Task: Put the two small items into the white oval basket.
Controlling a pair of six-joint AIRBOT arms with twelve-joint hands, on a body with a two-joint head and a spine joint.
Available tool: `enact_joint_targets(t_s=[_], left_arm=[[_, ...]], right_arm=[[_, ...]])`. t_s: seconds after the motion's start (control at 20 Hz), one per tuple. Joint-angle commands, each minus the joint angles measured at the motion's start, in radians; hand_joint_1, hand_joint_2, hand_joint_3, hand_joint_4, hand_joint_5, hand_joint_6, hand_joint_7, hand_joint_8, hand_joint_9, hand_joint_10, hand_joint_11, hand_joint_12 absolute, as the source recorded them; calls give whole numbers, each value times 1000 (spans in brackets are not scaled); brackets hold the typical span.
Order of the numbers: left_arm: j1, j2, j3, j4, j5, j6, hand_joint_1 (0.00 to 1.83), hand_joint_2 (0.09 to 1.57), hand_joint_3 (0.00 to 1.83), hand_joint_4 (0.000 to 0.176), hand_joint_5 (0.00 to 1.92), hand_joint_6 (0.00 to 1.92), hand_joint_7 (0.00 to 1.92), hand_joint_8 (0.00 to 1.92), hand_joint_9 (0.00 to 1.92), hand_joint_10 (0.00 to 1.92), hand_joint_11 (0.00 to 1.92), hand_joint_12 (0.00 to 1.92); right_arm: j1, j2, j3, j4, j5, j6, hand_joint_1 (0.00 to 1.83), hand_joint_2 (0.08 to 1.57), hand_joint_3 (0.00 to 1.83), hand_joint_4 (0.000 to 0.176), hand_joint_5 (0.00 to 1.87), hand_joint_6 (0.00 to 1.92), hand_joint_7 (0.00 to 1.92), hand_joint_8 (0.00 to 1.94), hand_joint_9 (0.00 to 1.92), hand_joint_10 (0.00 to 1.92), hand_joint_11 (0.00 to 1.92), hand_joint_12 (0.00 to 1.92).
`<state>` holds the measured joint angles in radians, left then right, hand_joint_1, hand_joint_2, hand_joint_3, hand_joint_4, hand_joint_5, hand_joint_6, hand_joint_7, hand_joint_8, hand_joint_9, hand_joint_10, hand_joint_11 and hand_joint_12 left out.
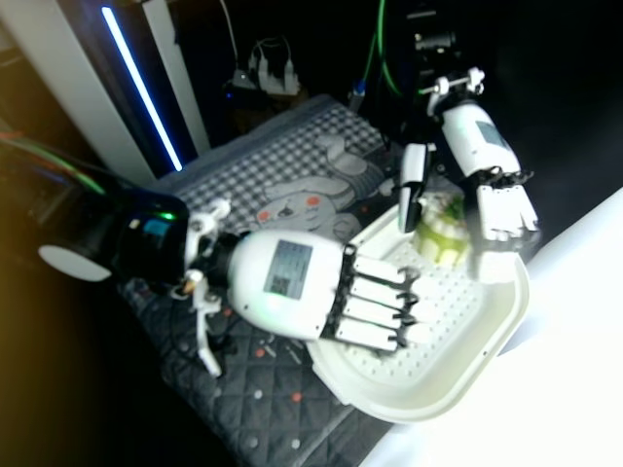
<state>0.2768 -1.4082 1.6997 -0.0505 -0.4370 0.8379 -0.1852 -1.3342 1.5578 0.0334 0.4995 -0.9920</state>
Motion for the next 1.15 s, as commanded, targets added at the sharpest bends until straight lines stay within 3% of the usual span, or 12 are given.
enact_joint_targets(t_s=[0.0,0.2,0.35,0.4,0.55,0.6,0.65,0.7,0.75,0.8,1.0,1.1], left_arm=[[2,7,5,-9,-101,-6,535,954,0,134,0,0,0,0,0,2,0,39],[5,13,1,-14,-99,-5,564,932,0,154,0,0,0,0,0,0,0,0],[13,55,-46,-14,-138,-6,605,968,9,176,0,0,0,0,0,0,0,0],[20,90,-84,-14,-169,-6,638,974,10,123,0,0,0,0,0,0,0,0],[90,224,-217,-33,-321,-6,653,992,11,151,0,0,0,0,0,0,0,0],[126,261,-254,-43,-379,-13,619,1015,18,122,0,0,0,0,0,0,25,12],[150,288,-283,-44,-424,-21,692,1049,28,128,0,0,0,0,0,0,4,2],[182,326,-325,-43,-477,-27,685,1023,13,160,0,0,0,0,0,0,0,0],[213,367,-369,-44,-532,-27,650,1012,7,169,0,0,0,0,0,0,0,0],[253,407,-413,-48,-601,-27,631,1007,3,171,0,0,0,0,0,0,0,0],[425,501,-526,-87,-865,-27,626,1047,8,176,0,0,0,0,0,0,0,0],[474,513,-555,-89,-947,-26,590,1075,16,176,0,0,0,0,0,0,0,0]], right_arm=[[16,11,1,9,115,-2,493,1071,0,139,0,0,0,0,0,0,0,2],[16,12,-3,15,117,-2,410,1009,0,176,0,0,0,0,0,0,0,0],[16,35,-39,14,122,-2,387,1027,0,150,0,0,0,0,0,0,0,0],[16,54,-66,12,132,-2,383,1034,0,133,0,0,0,0,0,0,0,0],[15,158,-172,-24,179,-2,397,1138,30,109,0,0,0,0,0,0,35,17],[15,202,-207,-26,208,-2,417,1178,0,108,0,0,0,0,0,0,6,358],[15,253,-252,-27,243,-2,303,1160,0,129,0,0,0,0,0,0,0,683],[15,294,-291,-34,268,-2,240,1141,0,161,0,0,0,0,0,0,0,656],[15,342,-339,-55,300,-2,211,1108,0,146,0,0,0,0,0,0,0,130],[14,390,-391,-71,323,-1,179,1092,0,152,0,0,0,0,0,0,0,25],[-41,506,-507,-98,383,-2,302,1105,2,150,0,0,0,0,0,0,0,0],[-176,565,-547,-38,533,-2,256,1119,7,104,0,0,0,0,0,0,0,0]])
